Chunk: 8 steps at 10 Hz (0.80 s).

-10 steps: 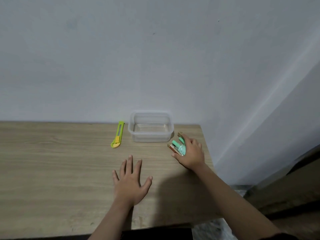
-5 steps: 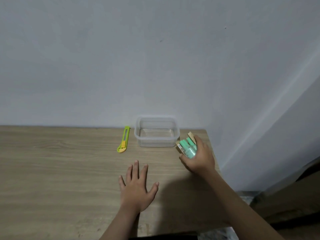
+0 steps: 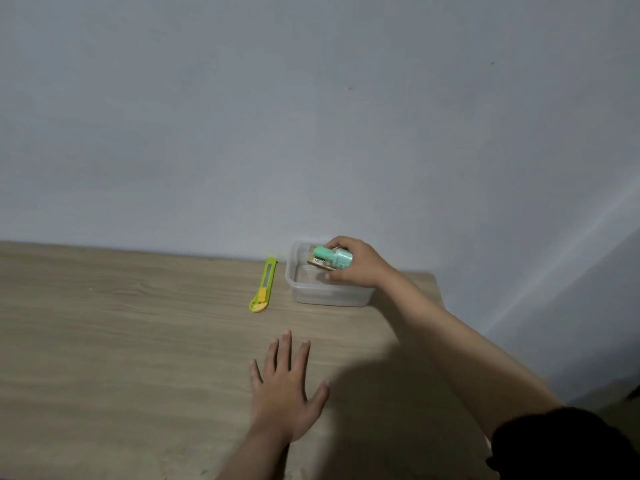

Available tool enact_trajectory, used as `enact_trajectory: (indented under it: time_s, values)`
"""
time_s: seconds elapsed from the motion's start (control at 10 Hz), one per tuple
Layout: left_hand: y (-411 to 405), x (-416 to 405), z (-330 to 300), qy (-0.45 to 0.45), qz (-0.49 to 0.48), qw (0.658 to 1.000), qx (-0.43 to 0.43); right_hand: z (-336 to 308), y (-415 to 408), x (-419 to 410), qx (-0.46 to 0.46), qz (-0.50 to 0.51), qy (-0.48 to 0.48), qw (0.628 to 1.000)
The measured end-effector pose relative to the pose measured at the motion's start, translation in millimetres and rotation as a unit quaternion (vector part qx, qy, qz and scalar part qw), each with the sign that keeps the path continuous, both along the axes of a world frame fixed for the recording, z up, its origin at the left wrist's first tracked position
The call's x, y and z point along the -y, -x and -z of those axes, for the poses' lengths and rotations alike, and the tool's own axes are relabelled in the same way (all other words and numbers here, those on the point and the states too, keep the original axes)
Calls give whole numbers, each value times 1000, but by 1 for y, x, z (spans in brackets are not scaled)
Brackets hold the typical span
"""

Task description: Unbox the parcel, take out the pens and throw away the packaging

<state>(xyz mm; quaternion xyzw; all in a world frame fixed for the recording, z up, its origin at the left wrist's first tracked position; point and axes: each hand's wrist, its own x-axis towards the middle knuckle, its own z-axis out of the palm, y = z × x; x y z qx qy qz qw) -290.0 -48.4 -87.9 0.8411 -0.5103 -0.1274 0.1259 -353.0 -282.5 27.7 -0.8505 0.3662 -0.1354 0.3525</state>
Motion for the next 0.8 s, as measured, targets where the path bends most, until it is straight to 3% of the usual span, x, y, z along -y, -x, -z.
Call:
enact_trajectory:
  time_s: [0.3,0.7,0.8]
  values:
    - [-2,2,5,20,-6,1000,9,40,-31,29,-118,-54,-43,991]
    - [-4,2,5,10,-7,1000,7,40,-28,32,-135,-88,-101,982]
    - [-5,4,-1,-17,0,1000,-7,41,-26,32,-79,-51,-115,989]
